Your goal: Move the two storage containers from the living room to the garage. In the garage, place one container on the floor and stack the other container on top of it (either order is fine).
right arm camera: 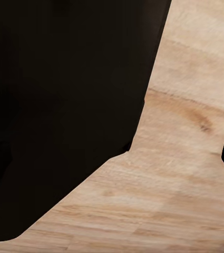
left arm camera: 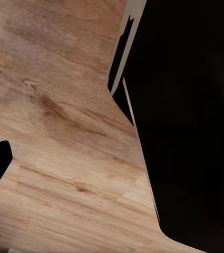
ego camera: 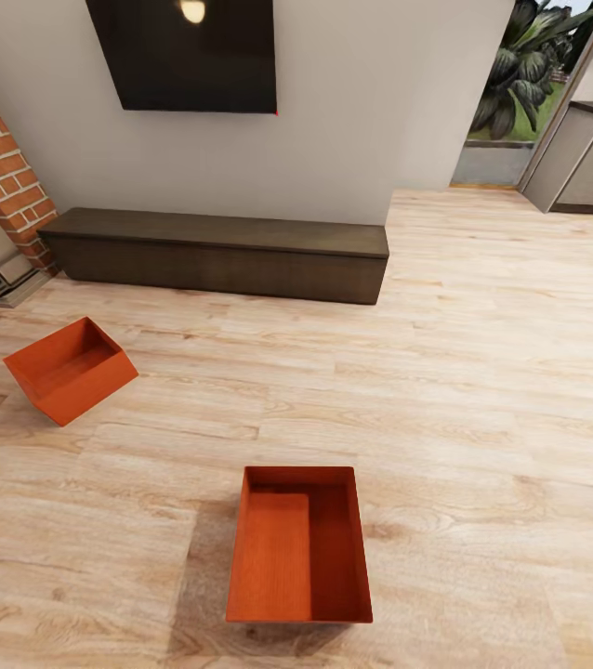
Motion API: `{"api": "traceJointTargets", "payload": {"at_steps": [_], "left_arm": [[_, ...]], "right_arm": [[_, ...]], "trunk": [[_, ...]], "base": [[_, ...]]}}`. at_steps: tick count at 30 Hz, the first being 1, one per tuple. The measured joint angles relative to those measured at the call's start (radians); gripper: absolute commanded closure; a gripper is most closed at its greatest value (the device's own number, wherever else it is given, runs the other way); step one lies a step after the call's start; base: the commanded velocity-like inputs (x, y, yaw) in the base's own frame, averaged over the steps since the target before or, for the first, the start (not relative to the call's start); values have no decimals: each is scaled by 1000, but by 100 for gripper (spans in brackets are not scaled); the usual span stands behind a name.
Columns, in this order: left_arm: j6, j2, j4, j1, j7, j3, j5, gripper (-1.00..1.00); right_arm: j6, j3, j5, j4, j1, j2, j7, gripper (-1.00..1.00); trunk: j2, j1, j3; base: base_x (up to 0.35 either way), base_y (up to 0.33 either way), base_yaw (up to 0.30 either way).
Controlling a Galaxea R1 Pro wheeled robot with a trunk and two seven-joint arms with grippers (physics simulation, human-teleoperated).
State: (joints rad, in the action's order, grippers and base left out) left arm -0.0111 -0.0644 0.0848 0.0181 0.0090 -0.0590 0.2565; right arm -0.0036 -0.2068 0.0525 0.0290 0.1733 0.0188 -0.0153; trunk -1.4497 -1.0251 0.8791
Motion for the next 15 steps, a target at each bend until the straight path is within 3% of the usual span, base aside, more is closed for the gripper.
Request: {"api": "traceJointTargets", "payload": {"at_steps": [15], "left_arm": [[0,0,0,0,0,-1,2,-100]], "right_arm": [[-16,-5,-3,-5,0,-5,4,-100]], "trunk": [[0,0,0]], "base": [[0,0,0]]}}
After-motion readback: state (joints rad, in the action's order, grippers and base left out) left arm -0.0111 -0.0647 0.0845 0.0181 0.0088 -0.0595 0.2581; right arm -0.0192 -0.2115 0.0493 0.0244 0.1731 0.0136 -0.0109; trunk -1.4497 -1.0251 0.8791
